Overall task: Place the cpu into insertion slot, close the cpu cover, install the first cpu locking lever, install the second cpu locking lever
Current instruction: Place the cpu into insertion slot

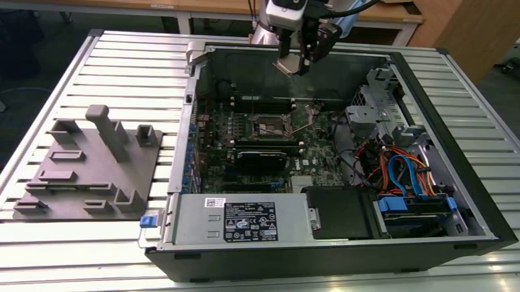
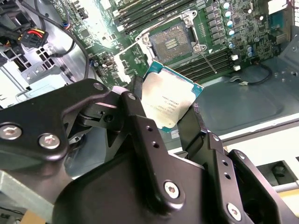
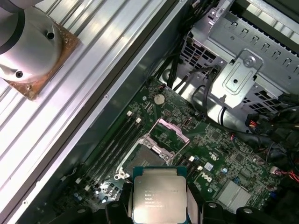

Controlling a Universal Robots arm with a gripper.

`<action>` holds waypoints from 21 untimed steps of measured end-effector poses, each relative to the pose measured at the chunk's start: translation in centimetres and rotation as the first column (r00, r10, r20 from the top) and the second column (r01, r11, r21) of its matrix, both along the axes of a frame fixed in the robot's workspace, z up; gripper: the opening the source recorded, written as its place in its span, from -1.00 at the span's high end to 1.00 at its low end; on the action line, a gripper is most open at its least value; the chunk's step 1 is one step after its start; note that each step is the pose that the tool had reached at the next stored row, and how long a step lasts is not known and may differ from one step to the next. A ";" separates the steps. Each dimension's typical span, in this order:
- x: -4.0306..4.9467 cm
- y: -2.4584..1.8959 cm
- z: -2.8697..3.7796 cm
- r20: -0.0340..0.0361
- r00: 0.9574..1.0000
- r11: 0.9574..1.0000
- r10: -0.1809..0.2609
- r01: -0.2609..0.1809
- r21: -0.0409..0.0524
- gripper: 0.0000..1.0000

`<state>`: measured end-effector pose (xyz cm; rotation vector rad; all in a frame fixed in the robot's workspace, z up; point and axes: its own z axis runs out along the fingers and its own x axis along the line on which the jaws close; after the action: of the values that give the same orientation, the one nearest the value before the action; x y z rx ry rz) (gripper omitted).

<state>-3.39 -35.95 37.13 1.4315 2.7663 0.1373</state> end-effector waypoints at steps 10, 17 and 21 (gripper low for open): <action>0.00 0.00 0.00 0.000 0.999 0.999 -0.047 0.047 0.000 -0.08; 0.00 0.00 0.00 0.000 0.997 0.997 -0.079 0.079 0.000 -0.08; 0.00 0.00 0.00 0.000 0.995 0.995 -0.098 0.098 0.000 -0.08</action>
<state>-3.39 -35.94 37.13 1.5629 2.6895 0.1351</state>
